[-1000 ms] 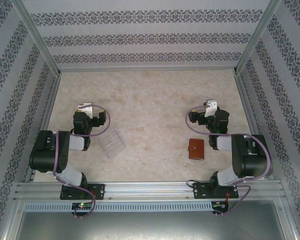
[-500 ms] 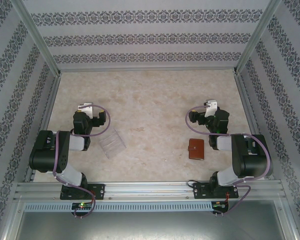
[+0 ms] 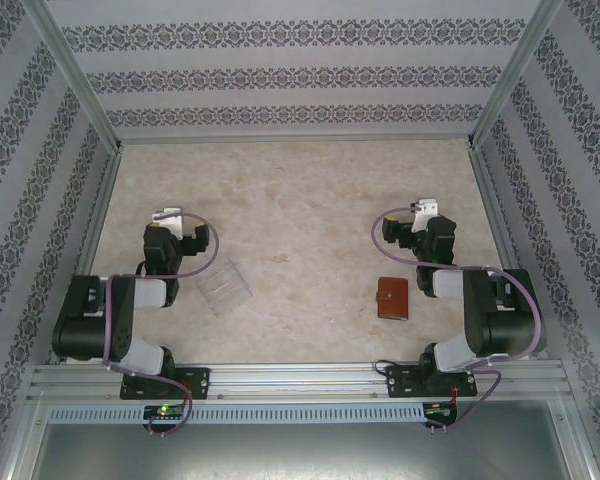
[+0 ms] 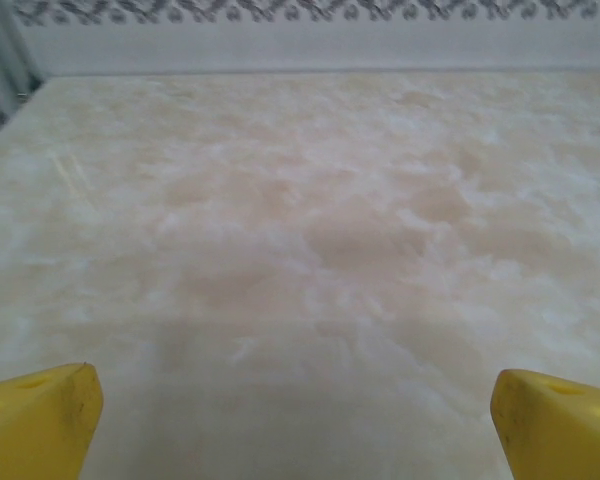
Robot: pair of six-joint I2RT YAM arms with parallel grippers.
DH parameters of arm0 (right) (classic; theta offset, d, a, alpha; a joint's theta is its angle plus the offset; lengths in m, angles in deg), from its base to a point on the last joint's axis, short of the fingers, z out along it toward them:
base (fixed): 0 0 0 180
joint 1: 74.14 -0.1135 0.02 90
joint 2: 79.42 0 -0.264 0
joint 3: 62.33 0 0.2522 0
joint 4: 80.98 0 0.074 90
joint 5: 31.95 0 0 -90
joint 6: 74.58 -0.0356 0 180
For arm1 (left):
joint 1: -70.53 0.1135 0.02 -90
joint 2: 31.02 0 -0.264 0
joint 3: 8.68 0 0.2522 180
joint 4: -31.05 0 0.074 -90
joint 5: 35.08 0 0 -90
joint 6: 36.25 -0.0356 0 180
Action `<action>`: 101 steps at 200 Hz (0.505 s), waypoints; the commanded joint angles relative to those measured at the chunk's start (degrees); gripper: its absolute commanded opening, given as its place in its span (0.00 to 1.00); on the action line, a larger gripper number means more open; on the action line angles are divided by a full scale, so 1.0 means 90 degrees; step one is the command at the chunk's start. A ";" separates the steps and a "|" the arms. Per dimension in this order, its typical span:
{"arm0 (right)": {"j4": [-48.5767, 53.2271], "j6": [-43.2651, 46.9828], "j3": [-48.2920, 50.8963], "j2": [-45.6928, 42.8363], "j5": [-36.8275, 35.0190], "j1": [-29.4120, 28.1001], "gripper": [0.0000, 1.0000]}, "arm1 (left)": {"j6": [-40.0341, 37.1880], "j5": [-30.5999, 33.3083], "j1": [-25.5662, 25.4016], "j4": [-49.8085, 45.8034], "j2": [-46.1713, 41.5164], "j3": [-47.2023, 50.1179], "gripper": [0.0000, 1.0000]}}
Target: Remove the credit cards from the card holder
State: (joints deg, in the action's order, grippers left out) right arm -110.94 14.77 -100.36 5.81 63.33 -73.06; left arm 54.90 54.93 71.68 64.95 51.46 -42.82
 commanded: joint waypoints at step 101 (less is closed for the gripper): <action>0.3618 -0.0602 -0.1097 -0.1042 -0.0819 -0.0179 0.97 | 0.3192 0.1012 -0.0176 -0.8194 -0.1620 -0.2683 0.98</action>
State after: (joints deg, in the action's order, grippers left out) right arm -83.54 11.10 -108.54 -2.56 57.36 -74.05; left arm 73.89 66.12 70.59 10.51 36.71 -63.36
